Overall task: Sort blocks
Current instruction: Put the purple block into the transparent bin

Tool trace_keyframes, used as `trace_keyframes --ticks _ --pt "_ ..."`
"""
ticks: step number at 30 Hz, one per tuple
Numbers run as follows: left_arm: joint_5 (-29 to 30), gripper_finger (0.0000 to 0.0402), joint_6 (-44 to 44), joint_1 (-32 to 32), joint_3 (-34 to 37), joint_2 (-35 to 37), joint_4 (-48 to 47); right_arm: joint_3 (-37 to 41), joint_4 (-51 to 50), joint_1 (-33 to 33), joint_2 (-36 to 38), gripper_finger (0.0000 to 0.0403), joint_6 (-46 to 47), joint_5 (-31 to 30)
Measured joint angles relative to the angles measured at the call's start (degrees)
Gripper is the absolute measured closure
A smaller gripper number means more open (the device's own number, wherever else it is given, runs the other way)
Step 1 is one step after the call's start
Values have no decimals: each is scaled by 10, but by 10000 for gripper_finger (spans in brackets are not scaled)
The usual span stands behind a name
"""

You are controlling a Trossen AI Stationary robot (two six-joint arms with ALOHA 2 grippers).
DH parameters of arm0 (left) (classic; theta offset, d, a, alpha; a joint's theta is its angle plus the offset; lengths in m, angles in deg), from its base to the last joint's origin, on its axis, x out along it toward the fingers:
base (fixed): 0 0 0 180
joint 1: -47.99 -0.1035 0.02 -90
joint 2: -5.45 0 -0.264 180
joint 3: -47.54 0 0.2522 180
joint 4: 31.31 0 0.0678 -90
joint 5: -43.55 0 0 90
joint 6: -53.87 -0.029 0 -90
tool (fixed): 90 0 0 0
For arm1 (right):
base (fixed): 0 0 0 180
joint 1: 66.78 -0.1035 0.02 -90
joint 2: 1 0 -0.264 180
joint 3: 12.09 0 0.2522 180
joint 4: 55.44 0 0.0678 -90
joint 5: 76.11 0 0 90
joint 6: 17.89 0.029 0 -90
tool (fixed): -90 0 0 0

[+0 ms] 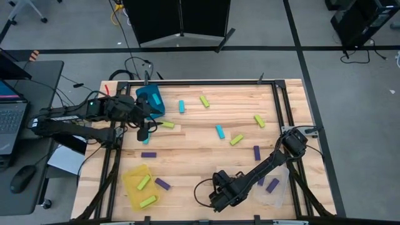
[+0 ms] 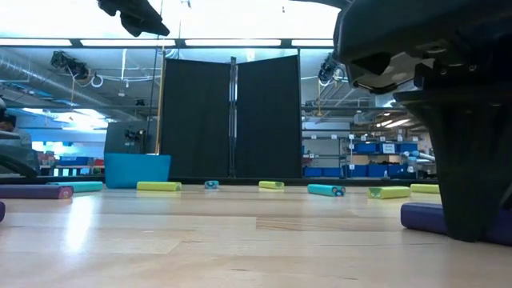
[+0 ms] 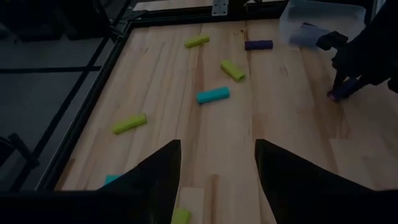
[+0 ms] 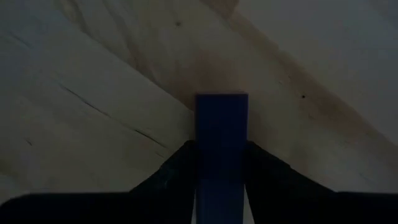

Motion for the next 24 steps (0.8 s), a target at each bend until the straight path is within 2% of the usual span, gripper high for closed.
trace_keyframes --ticks 8,12,19,21,24 --pt "0 188 0 0 0 0 0 -15 -20 -4 -4 288 -24 -30" --pt "1 188 0 0 0 0 1 -48 -83 -17 -2 288 -41 -107" --pt "1 188 2 0 0 -2 24 -54 -110 -53 80 288 -47 -266" --pt "1 188 3 0 0 -2 32 -54 -139 -68 103 288 -54 -293" --pt "1 188 4 0 0 -2 44 -54 -200 -97 135 288 -51 -297"
